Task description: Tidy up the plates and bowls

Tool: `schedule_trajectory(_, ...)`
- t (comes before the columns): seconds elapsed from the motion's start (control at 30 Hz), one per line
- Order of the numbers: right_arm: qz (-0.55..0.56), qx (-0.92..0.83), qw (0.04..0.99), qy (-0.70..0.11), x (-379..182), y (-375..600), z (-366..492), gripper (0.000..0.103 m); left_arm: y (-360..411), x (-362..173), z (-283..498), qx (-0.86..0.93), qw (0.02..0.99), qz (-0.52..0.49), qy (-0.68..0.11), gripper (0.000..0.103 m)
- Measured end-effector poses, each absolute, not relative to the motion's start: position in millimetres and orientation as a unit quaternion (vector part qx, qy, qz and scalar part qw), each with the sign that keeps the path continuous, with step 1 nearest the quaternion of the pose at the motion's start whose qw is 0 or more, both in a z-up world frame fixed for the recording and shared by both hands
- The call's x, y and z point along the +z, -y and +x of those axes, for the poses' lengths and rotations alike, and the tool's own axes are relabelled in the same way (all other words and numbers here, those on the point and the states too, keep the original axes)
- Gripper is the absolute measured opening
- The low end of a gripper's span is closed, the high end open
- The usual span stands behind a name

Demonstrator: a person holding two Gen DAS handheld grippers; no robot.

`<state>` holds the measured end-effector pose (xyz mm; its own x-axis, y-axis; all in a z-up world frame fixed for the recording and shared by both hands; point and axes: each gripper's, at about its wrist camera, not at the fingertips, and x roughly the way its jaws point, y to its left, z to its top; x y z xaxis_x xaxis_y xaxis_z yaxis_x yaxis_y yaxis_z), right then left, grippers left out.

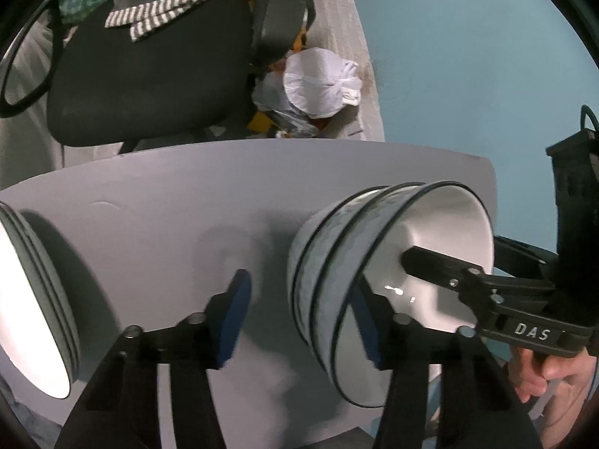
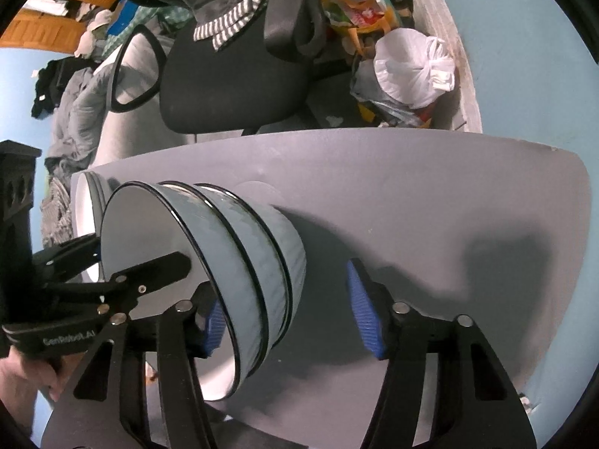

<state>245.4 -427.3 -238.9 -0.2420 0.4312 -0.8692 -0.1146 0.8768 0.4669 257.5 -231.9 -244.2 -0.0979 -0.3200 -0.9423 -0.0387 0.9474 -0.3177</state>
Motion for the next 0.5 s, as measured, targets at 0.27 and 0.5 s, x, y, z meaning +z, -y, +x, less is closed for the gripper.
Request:
schedule_trajectory(0.27, 0.110, 0.250, 0.594, -0.757, -239.0, 422.7, 246.3, 0.032, 237.3, -241.3, 261.5, -0.129, 0.655, -0.106, -0.737, 0.030)
schedule_trajectory(0.5, 0.098, 0.239, 0.597, -0.759, -237.6, 421.9, 246.5, 0.033, 231.5, -242.6, 262.1, -0.134, 0.652, -0.111, -0.738, 0.025)
